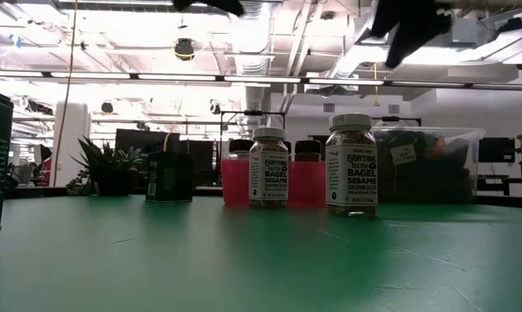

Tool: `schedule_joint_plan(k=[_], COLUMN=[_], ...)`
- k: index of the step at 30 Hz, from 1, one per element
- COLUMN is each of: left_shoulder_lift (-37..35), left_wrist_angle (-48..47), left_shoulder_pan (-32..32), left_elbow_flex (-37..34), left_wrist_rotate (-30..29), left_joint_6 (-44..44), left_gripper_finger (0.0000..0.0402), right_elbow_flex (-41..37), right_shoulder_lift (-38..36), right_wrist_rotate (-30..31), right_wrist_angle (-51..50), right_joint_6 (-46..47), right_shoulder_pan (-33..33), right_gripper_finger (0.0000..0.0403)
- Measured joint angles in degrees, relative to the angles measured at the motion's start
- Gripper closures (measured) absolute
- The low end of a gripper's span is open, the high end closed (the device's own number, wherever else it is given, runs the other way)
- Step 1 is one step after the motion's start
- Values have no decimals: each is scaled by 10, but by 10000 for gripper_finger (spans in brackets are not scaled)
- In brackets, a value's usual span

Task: Sort spices by type
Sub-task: Put the bottom white seasoning bottle into the yellow bin

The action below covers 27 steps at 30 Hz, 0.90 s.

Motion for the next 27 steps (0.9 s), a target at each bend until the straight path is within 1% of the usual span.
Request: schedule_joint_plan(k=[5,7,11,13,16,18,20,24,27], left_shoulder_lift=[-25,-35,-67,-88,-122,-141,-158,-181,-188], left_wrist_angle=[-36,-43,-64,-80,-102,-112,-114,-114,-126], left_shoulder_pan=[-27,-34,-38,-38,-36,-28,-13,30,68], left_elbow_flex=[0,0,0,0,0,0,0,0,-1], left_wrist_rotate=[-51,-68,-89,-109,-145,-165,-172,-168,-127], left_joint_6=[-78,-101,-115,-112,-76,-28,32,123,179], left_gripper_finger=[118,118,118,118,118,118,118,118,118], right_elbow_flex=[-9,-18,-32,-34,-34,-34,-34,-26,1], right_shoulder_lift=[0,0,0,0,0,6,10,51,92], right_wrist_rotate=[-57,-70,-125,-133,-135,-136,-136,-140,-151], right_wrist_angle=[49,80,116,124,124,127,126,138,130], right_joint_6=[-81,-107,-115,-114,-108,-94,-82,-61,-56], right_shoulder_pan=[-77,-101,-134,-137,-136,-136,-136,-144,-148], right_gripper_finger=[55,55,55,55,55,55,55,56,56])
